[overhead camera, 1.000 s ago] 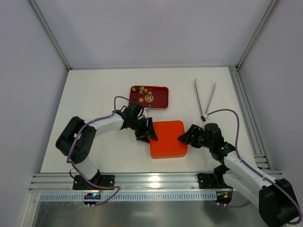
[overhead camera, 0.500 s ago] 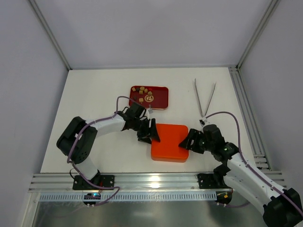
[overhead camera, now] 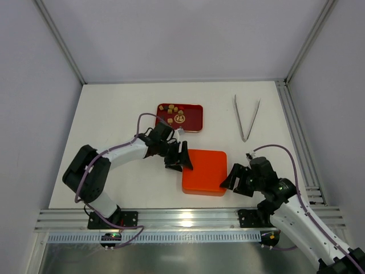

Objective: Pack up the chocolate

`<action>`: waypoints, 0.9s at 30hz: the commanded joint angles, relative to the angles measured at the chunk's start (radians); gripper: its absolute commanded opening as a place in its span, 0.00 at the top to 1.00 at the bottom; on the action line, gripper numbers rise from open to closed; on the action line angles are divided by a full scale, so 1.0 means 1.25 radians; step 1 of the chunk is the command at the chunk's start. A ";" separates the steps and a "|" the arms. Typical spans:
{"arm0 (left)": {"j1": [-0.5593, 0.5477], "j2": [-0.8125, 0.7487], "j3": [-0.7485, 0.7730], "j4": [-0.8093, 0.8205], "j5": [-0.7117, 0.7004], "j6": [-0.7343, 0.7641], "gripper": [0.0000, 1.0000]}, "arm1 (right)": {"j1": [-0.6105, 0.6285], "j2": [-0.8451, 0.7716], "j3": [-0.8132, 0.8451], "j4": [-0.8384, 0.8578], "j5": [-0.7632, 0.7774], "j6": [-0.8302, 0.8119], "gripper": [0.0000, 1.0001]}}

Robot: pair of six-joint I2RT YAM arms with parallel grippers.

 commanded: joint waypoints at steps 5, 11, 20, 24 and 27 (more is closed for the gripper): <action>0.000 -0.067 -0.022 -0.006 0.029 0.009 0.36 | 0.005 -0.038 -0.027 0.010 -0.038 0.082 0.31; -0.014 -0.080 -0.058 -0.004 0.030 0.001 0.38 | 0.006 -0.046 -0.069 0.049 -0.052 0.119 0.32; -0.043 -0.085 -0.128 0.051 -0.016 -0.070 0.43 | 0.010 -0.031 -0.118 0.115 -0.059 0.158 0.41; -0.065 -0.078 -0.162 0.108 -0.033 -0.120 0.46 | 0.016 -0.030 -0.129 0.123 -0.043 0.170 0.45; -0.078 -0.062 -0.169 0.137 -0.037 -0.140 0.48 | 0.018 -0.020 -0.140 0.137 -0.041 0.173 0.50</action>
